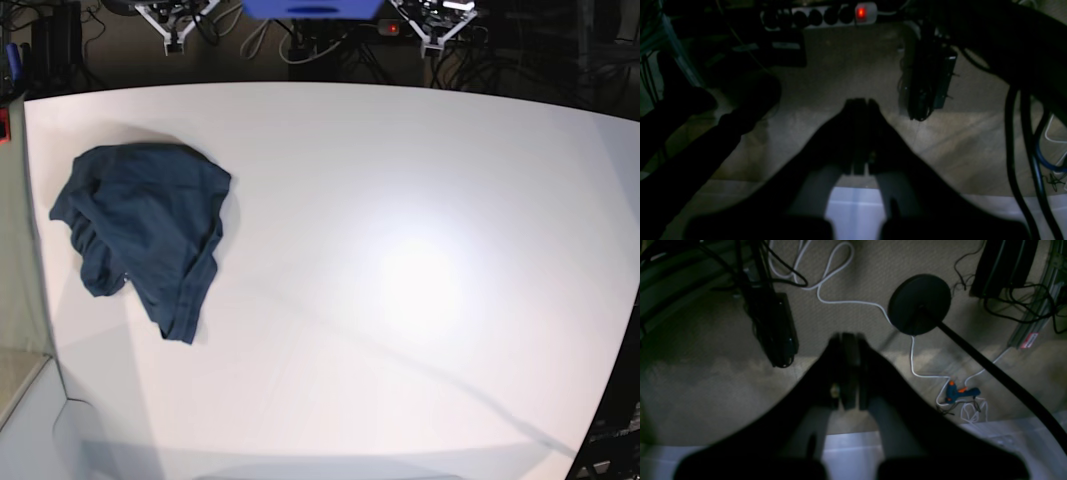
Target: Layout the t-shirt on the table in an organized manner, then fold the t-shirt properly
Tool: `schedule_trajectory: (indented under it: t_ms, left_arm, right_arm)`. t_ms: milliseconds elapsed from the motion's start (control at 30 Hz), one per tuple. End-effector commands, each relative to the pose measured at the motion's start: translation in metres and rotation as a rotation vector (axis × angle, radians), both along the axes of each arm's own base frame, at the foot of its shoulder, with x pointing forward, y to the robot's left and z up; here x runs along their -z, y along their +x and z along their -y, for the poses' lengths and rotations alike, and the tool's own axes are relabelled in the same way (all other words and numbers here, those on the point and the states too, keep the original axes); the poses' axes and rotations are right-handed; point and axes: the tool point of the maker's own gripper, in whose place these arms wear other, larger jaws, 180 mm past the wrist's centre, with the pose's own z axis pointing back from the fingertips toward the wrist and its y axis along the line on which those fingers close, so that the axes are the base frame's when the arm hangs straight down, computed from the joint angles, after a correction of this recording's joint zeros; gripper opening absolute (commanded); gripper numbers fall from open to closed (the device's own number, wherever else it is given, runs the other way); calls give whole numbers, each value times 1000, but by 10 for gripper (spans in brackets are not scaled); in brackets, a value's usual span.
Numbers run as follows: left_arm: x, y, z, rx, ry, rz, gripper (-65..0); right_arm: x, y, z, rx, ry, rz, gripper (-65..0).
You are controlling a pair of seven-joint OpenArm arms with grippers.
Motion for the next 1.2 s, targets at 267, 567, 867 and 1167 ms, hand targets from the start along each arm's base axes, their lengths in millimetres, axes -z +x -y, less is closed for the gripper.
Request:
schedule_trajectory:
  t_ms: [267, 567, 867, 1167]
  left_arm:
    - [-1, -4, -3, 3, 3, -5, -650]
    - [-9, -3, -2, 6, -3, 42, -650]
    - [-65, 7, -7, 68, -12, 233, -650]
    - [-124, 3, -8, 143, -25, 346, -650]
  right_arm:
    - [-2, -11, 13, 0, -15, -7, -650]
    - [-3, -15, 15, 1, -18, -8, -650]
    - [-65, -3, 41, 2, -82, 219, -650]
    - [-122, -15, 69, 13, -158, 282, -650]
